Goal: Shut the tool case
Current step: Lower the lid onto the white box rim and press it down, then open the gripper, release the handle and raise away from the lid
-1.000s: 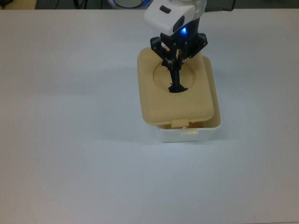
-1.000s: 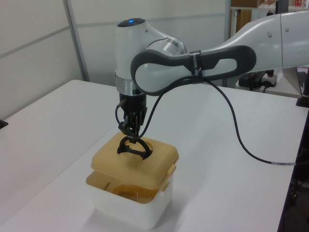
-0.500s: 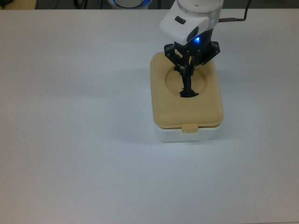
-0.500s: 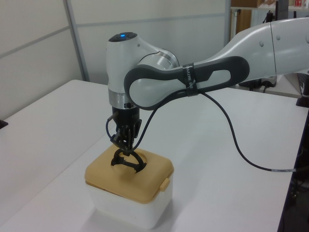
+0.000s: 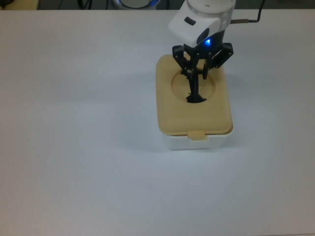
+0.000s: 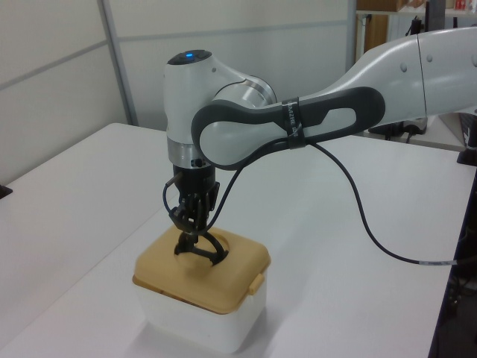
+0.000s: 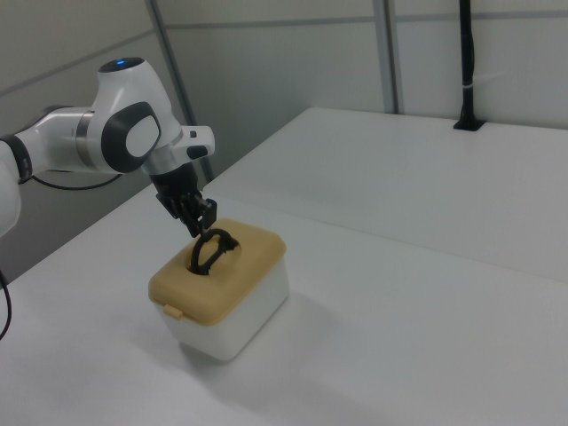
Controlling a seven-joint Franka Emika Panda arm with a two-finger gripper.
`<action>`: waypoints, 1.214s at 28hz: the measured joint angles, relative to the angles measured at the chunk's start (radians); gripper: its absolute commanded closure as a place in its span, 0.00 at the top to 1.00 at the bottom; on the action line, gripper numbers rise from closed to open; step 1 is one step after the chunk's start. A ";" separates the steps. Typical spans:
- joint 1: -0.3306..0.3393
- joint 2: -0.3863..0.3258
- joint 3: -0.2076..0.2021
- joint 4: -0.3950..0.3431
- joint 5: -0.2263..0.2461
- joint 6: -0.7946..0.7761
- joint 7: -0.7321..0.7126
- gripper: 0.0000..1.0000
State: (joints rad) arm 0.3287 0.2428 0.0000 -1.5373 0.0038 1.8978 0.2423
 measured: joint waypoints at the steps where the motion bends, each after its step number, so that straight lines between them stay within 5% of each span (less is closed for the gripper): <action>1: 0.000 0.000 0.000 0.000 0.000 0.000 0.001 1.00; 22: -0.005 -0.021 -0.012 0.003 -0.011 0.000 0.013 1.00; 34: -0.188 -0.112 -0.022 0.003 -0.017 -0.041 -0.073 1.00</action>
State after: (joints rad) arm 0.1410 0.1305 -0.0221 -1.5340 -0.0127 1.8568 0.1690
